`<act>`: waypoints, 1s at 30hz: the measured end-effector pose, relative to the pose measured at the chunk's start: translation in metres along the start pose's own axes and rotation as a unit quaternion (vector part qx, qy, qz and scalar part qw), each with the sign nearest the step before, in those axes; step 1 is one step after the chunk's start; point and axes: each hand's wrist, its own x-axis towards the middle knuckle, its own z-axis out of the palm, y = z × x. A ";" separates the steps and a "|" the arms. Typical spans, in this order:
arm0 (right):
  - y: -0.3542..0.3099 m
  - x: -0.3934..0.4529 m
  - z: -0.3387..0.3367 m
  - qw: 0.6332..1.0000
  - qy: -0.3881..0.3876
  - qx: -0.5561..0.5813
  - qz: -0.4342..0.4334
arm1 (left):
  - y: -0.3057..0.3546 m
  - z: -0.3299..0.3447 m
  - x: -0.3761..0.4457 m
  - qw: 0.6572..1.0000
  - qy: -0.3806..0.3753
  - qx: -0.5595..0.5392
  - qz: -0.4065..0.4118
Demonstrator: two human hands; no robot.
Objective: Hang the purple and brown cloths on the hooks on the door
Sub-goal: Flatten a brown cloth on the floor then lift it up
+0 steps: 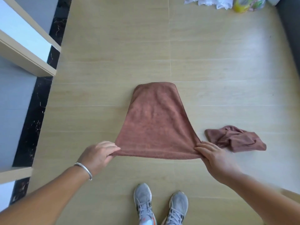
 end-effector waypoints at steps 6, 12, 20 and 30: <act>0.017 -0.054 0.085 0.993 -0.087 0.017 0.082 | 0.006 0.076 -0.046 0.996 -0.072 -0.034 -0.033; 0.040 -0.057 0.151 0.982 -0.153 0.006 0.115 | -0.003 0.151 -0.065 0.948 -0.185 -0.109 -0.235; 0.101 0.071 0.218 0.976 -0.053 0.050 0.205 | -0.073 0.225 0.045 0.896 -0.104 -0.214 -0.374; 0.197 0.267 0.292 0.972 0.008 -0.173 0.157 | -0.175 0.351 0.215 0.940 -0.054 -0.087 -0.326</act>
